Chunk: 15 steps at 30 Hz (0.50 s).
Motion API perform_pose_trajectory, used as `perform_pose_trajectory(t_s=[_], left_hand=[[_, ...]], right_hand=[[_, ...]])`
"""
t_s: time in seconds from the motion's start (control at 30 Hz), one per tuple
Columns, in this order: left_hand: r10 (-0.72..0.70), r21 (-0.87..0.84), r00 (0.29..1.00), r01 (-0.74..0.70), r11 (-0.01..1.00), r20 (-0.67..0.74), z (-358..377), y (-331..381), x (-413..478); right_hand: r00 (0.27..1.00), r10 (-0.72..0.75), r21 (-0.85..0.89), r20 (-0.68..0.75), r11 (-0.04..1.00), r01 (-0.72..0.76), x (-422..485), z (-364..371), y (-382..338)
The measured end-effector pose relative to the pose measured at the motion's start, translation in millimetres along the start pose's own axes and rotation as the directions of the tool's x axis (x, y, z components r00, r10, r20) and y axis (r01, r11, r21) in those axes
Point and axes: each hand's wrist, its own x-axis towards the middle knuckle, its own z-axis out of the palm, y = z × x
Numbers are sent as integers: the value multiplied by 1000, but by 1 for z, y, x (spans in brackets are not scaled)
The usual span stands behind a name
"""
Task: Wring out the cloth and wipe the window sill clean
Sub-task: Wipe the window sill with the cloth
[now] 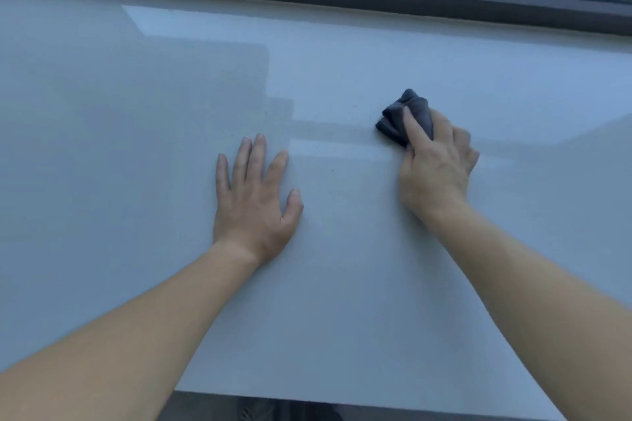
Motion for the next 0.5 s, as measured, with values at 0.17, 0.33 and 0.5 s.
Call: perform_pose_trajectory(t_s=[0.17, 0.33, 0.5], left_hand=[[20, -89, 1000, -20, 996, 5, -5, -1, -2], [104, -257, 994, -104, 961, -14, -13, -9, -6], [205, -162, 974, -218, 962, -95, -12, -21, -53]], right_hand=[[953, -300, 33, 45, 954, 298, -94, 6, -27], [936, -333, -24, 111, 941, 337, -90, -3, -7], [999, 46, 52, 2, 998, -46, -100, -3, -20]])
